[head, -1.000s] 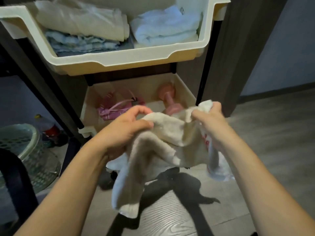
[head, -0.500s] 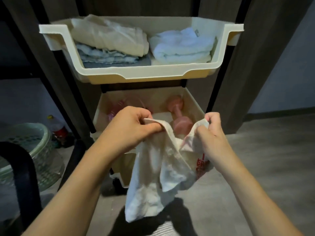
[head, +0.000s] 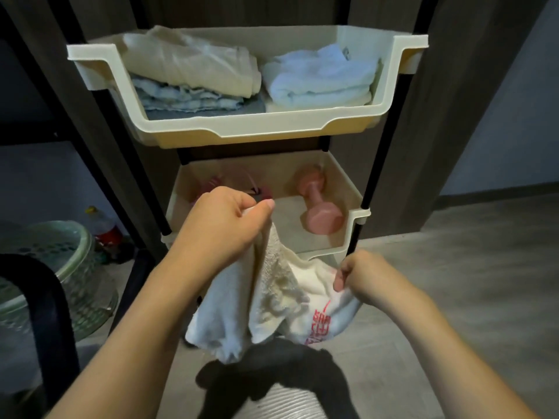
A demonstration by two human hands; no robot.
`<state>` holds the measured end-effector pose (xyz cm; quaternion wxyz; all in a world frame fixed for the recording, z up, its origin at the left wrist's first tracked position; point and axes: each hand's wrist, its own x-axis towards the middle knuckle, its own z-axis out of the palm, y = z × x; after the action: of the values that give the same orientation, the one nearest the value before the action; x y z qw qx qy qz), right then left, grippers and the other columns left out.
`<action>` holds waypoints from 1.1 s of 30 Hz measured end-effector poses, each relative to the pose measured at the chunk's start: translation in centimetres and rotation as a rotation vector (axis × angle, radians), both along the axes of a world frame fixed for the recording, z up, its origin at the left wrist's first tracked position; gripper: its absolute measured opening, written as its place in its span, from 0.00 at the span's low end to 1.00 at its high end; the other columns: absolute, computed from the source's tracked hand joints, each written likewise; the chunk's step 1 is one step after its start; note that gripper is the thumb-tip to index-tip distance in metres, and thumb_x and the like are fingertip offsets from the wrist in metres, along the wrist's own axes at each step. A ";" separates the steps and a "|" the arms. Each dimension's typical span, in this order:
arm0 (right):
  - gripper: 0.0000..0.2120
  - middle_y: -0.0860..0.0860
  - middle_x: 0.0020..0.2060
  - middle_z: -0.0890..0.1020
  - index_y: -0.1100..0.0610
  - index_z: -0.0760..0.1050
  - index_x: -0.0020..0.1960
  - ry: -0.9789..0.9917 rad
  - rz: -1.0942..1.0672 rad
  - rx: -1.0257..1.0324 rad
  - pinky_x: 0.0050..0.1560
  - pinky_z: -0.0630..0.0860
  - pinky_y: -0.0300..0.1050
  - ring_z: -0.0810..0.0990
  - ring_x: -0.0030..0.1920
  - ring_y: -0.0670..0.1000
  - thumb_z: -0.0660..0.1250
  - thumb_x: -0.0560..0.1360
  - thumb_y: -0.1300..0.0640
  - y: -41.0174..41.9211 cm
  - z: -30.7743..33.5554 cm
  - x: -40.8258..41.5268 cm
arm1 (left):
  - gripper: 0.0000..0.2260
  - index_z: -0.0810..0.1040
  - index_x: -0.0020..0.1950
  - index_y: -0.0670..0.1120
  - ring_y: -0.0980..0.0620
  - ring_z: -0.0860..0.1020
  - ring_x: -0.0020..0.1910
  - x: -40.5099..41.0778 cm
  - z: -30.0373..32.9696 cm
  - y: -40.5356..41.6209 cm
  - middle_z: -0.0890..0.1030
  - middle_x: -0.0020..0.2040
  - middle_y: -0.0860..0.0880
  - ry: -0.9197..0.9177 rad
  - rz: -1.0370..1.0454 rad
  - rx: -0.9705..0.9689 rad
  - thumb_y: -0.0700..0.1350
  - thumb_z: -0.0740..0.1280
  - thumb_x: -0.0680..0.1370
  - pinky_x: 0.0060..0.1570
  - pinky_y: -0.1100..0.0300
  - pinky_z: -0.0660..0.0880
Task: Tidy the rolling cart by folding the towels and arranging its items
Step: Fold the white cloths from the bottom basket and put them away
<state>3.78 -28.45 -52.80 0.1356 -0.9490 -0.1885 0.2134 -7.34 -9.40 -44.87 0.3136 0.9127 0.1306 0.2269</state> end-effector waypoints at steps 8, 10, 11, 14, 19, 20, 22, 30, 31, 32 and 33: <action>0.09 0.56 0.54 0.82 0.56 0.77 0.53 -0.159 0.142 -0.239 0.44 0.69 0.43 0.80 0.55 0.59 0.62 0.77 0.58 -0.1 -2.7 0.9 | 0.21 0.69 0.30 0.41 0.48 0.72 0.29 -0.1 -0.2 -0.5 0.71 0.26 0.45 0.107 0.098 0.157 0.51 0.61 0.79 0.29 0.57 0.62; 0.09 0.54 0.47 0.81 0.54 0.76 0.43 -0.042 0.078 0.008 0.43 0.68 0.43 0.79 0.51 0.58 0.58 0.76 0.63 0.2 -2.6 0.8 | 0.18 0.69 0.32 0.42 0.49 0.72 0.31 -0.2 -0.3 -0.5 0.71 0.29 0.46 0.110 0.035 0.129 0.49 0.61 0.79 0.30 0.57 0.63; 0.13 0.54 0.42 0.80 0.53 0.75 0.38 0.071 0.012 0.183 0.42 0.67 0.43 0.78 0.47 0.56 0.56 0.74 0.66 0.3 -2.5 0.8 | 0.17 0.69 0.31 0.44 0.51 0.71 0.31 -0.3 -0.4 -0.5 0.71 0.29 0.48 0.111 -0.017 0.107 0.48 0.61 0.79 0.31 0.57 0.64; 0.22 0.57 0.39 0.78 0.53 0.78 0.34 0.322 -0.133 0.566 0.42 0.67 0.45 0.73 0.41 0.54 0.51 0.69 0.72 0.1 -2.2 0.5 | 0.17 0.69 0.32 0.45 0.54 0.69 0.28 -0.5 -0.5 -0.5 0.68 0.27 0.53 0.116 -0.183 0.062 0.49 0.62 0.79 0.32 0.55 0.65; 0.12 0.49 0.55 0.80 0.55 0.82 0.52 0.427 -0.079 0.779 0.56 0.71 0.40 0.77 0.56 0.48 0.65 0.71 0.59 -0.4 -1.9 0.6 | 0.17 0.68 0.31 0.44 0.51 0.68 0.29 -0.7 -0.6 -0.3 0.67 0.28 0.51 0.083 -0.349 -0.029 0.53 0.61 0.76 0.33 0.47 0.67; 0.17 0.48 0.58 0.76 0.55 0.80 0.57 0.419 -0.039 0.777 0.58 0.70 0.39 0.75 0.60 0.48 0.66 0.69 0.56 -0.5 -2.3 0.8 | 0.19 0.70 0.32 0.41 0.46 0.68 0.30 -0.7 -0.5 -0.2 0.67 0.30 0.45 0.064 -0.394 -0.090 0.54 0.62 0.75 0.35 0.45 0.68; 0.28 0.46 0.60 0.68 0.50 0.73 0.65 0.380 0.071 0.673 0.64 0.69 0.40 0.70 0.64 0.46 0.69 0.65 0.51 -0.9 -2.9 1.1 | 0.22 0.71 0.34 0.34 0.40 0.67 0.32 -0.7 -0.5 -0.1 0.68 0.32 0.36 0.020 -0.454 -0.225 0.53 0.62 0.74 0.35 0.44 0.66; 0.30 0.43 0.61 0.67 0.41 0.74 0.62 0.450 0.316 0.692 0.67 0.70 0.44 0.71 0.65 0.42 0.79 0.62 0.43 0.4 -3.8 0.3 | 0.21 0.68 0.32 0.33 0.40 0.64 0.31 -0.8 -0.3 -0.2 0.65 0.31 0.36 -0.017 -0.521 -0.284 0.51 0.63 0.74 0.34 0.50 0.62; 0.27 0.45 0.60 0.69 0.45 0.75 0.61 0.408 0.349 0.669 0.62 0.72 0.38 0.72 0.61 0.38 0.78 0.64 0.46 0.8 -3.7 0.0 | 0.21 0.68 0.32 0.34 0.39 0.65 0.31 -0.8 -0.4 -0.2 0.65 0.31 0.36 -0.009 -0.508 -0.263 0.51 0.63 0.74 0.33 0.48 0.64; 0.23 0.47 0.59 0.70 0.50 0.76 0.60 0.365 0.379 0.643 0.52 0.73 0.31 0.74 0.54 0.34 0.77 0.67 0.50 1.0 -3.5 -0.2 | 0.20 0.68 0.32 0.35 0.39 0.65 0.31 -0.8 -0.4 -0.2 0.65 0.31 0.36 -0.001 -0.482 -0.231 0.51 0.62 0.74 0.33 0.46 0.65; 0.18 0.50 0.56 0.72 0.55 0.77 0.57 0.319 0.405 0.598 0.41 0.73 0.26 0.75 0.45 0.32 0.76 0.69 0.53 1.2 -3.4 -0.3 | 0.20 0.68 0.32 0.36 0.40 0.66 0.30 -0.9 -0.5 -0.1 0.65 0.30 0.38 0.005 -0.445 -0.191 0.52 0.62 0.73 0.33 0.45 0.66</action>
<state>3.43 -27.26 -56.16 0.3887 -0.7663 -0.4022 0.3161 -8.25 -9.52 -45.36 0.4405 0.8858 -0.0521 0.1363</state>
